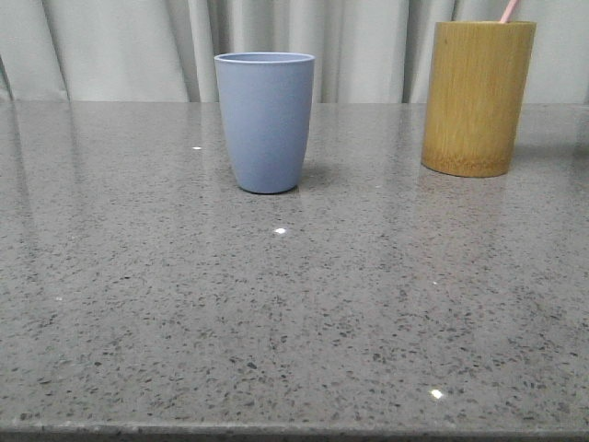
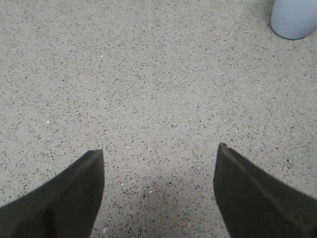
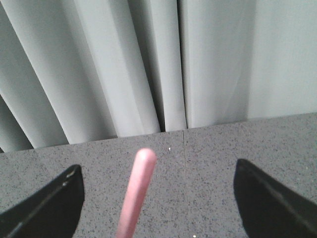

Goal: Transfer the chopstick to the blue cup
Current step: 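Grasp the pink stick with the right gripper and pull it upward, then carry the pink stick over the blue cup and lower it inside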

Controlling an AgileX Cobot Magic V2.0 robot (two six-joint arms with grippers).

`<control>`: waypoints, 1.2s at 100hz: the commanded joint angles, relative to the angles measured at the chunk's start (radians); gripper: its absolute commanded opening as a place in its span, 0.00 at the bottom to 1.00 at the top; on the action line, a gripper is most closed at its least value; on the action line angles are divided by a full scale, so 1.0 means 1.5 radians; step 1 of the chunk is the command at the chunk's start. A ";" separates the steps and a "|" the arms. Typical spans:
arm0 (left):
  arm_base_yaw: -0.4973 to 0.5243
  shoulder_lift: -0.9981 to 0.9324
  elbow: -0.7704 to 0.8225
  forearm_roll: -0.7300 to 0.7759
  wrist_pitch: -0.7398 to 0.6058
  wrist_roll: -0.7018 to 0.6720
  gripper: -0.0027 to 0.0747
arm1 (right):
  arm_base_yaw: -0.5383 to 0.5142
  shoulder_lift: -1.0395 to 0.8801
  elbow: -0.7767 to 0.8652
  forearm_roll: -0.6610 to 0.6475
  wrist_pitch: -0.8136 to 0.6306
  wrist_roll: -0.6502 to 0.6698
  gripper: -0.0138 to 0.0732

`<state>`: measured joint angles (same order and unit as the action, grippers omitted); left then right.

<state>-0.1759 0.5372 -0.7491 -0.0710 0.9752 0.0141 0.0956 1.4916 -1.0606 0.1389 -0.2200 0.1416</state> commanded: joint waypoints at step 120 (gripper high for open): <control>0.002 0.003 -0.017 0.010 -0.044 -0.009 0.63 | -0.002 -0.068 -0.104 -0.001 -0.018 0.028 0.08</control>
<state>-0.1759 0.5372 -0.7491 -0.0542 0.9746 0.0137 0.0956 1.4533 -1.1371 0.1526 -0.2220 0.1923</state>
